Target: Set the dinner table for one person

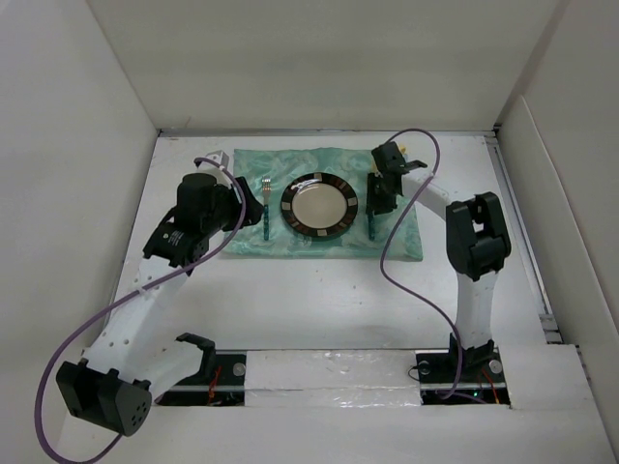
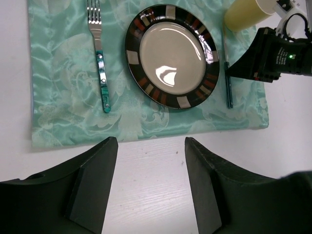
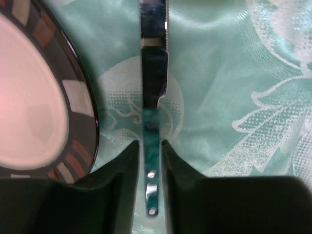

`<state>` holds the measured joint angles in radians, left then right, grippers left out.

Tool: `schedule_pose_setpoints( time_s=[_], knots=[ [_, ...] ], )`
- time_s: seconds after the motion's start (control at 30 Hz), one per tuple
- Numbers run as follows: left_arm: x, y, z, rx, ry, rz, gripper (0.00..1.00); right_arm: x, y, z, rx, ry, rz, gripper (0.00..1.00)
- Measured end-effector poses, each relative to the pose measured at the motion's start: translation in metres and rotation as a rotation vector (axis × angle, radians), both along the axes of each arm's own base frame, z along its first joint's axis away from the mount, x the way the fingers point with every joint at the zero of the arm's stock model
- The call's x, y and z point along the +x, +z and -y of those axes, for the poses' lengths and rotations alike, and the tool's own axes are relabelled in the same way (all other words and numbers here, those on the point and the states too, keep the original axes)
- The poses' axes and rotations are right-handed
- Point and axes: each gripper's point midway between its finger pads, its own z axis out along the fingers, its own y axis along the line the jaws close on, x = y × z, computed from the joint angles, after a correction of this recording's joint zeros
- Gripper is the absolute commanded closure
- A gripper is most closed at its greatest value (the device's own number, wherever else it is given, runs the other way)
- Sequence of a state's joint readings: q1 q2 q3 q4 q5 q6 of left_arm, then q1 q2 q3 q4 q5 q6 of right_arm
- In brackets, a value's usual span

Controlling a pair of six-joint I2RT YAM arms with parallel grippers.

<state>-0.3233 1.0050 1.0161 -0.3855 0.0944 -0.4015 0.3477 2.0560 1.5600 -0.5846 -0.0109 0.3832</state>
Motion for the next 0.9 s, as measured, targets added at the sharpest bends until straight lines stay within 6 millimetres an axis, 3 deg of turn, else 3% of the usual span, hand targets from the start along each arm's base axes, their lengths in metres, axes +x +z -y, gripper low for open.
schedule_pose_setpoints(
  time_s=[0.07, 0.2, 0.27, 0.33, 0.4, 0.5, 0.53, 0.57, 0.6, 0.67, 0.73, 0.8, 0.87, 0.9],
  knots=[
    [0.001, -0.005, 0.001, 0.004, -0.002, -0.017, 0.42, 0.000, 0.001, 0.002, -0.009, -0.008, -0.001, 0.51],
    [0.005, -0.016, 0.003, 0.014, -0.006, -0.050, 0.38, -0.003, 0.008, 0.004, -0.014, -0.017, -0.005, 0.40],
    [0.007, -0.015, 0.003, 0.016, -0.006, -0.054, 0.36, -0.009, 0.021, 0.005, -0.014, -0.013, -0.002, 0.38],
    [0.011, -0.005, 0.004, 0.014, -0.006, -0.040, 0.34, -0.016, 0.049, 0.002, -0.006, -0.004, 0.037, 0.37],
    [0.016, 0.008, 0.006, 0.005, -0.007, -0.014, 0.32, -0.024, 0.093, -0.003, 0.014, 0.011, 0.119, 0.36],
    [0.030, 0.069, 0.011, -0.040, -0.005, 0.112, 0.31, -0.034, 0.180, -0.009, 0.071, 0.016, 0.332, 0.29],
    [0.032, 0.087, 0.012, -0.055, -0.005, 0.154, 0.31, -0.049, 0.227, -0.012, 0.121, 0.031, 0.434, 0.29],
    [0.033, 0.105, 0.011, -0.067, 0.001, 0.192, 0.31, -0.060, 0.270, -0.010, 0.169, 0.026, 0.550, 0.16],
    [0.034, 0.123, 0.010, -0.078, 0.009, 0.231, 0.30, -0.073, 0.312, 0.000, 0.217, -0.001, 0.668, 0.00],
    [0.034, 0.159, 0.003, -0.093, 0.044, 0.314, 0.27, -0.108, 0.399, 0.033, 0.315, -0.083, 0.932, 0.00],
    [0.032, 0.193, -0.012, -0.095, 0.114, 0.395, 0.23, -0.150, 0.463, 0.077, 0.394, -0.197, 1.164, 0.00],
    [0.027, 0.221, -0.033, -0.087, 0.208, 0.470, 0.22, -0.197, 0.508, 0.120, 0.448, -0.317, 1.356, 0.00],
    [0.019, 0.240, -0.052, -0.079, 0.289, 0.529, 0.22, -0.228, 0.530, 0.147, 0.477, -0.396, 1.471, 0.00],
    [0.016, 0.244, -0.058, -0.075, 0.318, 0.545, 0.21, -0.232, 0.534, 0.152, 0.485, -0.418, 1.490, 0.00]
  ],
)
